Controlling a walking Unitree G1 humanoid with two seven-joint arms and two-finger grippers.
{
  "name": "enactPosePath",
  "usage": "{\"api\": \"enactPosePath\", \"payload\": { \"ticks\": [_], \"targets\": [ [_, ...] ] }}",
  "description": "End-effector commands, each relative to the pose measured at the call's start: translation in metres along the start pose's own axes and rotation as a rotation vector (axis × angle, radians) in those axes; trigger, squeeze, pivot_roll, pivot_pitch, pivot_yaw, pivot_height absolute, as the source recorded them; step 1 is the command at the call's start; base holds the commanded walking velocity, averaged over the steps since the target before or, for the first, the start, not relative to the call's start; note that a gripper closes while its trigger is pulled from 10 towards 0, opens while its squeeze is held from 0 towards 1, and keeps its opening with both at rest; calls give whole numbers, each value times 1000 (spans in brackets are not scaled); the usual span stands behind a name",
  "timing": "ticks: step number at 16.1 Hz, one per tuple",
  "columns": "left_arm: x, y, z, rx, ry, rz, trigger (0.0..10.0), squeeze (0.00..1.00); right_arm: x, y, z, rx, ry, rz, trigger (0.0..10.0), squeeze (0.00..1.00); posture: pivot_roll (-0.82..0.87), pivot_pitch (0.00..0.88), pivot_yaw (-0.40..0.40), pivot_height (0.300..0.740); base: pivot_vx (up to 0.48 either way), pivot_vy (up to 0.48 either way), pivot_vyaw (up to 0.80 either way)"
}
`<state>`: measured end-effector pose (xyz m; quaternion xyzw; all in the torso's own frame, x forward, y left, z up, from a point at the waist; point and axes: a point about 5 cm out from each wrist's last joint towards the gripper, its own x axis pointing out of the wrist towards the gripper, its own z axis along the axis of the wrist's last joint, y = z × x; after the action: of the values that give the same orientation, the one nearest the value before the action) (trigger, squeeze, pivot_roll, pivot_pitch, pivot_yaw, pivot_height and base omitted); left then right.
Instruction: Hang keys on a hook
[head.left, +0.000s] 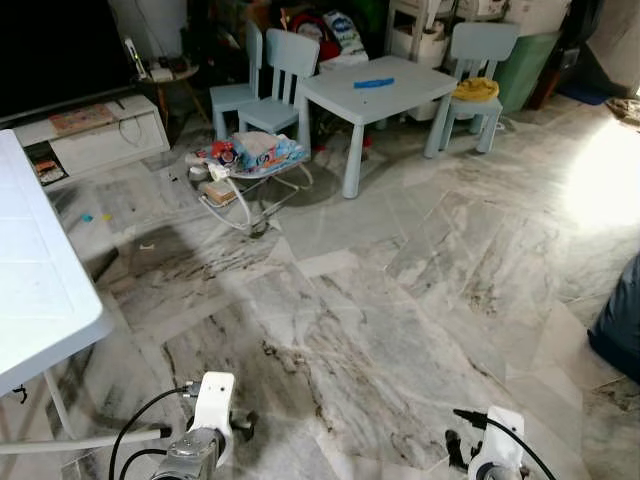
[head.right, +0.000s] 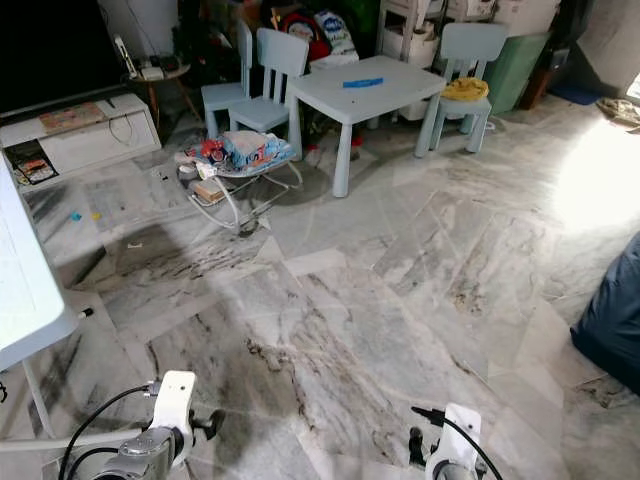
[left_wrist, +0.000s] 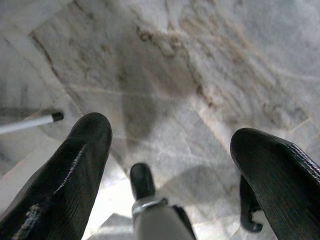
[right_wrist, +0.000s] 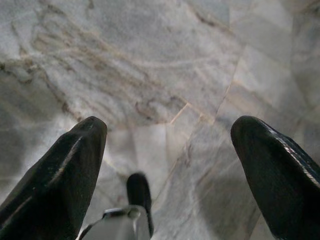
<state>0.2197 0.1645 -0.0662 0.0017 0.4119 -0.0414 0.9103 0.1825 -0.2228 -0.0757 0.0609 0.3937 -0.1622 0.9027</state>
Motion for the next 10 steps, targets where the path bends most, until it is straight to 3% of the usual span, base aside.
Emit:
{"api": "enactPosePath", "payload": {
  "ticks": [1,2,3,4,5,7,8,10],
  "targets": [
    [0,2,4,16,-36,21,10000,0,1,-3,7,-32,-40,-3,10000,0,11,0,-21,740,0,0,0],
    [0,3,5,16,-51,30,10000,0,1,-3,7,-39,-49,-1,10000,0,11,0,-21,740,0,0,0],
    [4,10,41,4,-134,43,10000,0,0,-3,9,-42,-63,-2,10000,0,-1,0,-18,740,0,0,0],
    [2,20,113,16,-294,67,10000,0,9,-16,61,-44,-189,-17,10000,0,0,0,-17,740,0,0,0],
    [0,22,126,15,-344,83,10000,0,11,-18,95,-27,-287,-24,10000,0,3,0,-19,740,0,0,0],
    [-3,25,143,-34,-418,99,10000,0,8,-13,120,-33,-413,-26,10000,0,-5,0,-15,740,0,0,0],
    [-8,25,165,-46,-490,91,10000,0,5,-8,140,-47,-511,2,10000,0,-5,0,-16,740,0,0,0],
    [-12,16,186,8,-542,23,10000,0,1,-2,160,-102,-582,49,10000,0,-8,0,-17,740,0,0,0]
  ]
}}
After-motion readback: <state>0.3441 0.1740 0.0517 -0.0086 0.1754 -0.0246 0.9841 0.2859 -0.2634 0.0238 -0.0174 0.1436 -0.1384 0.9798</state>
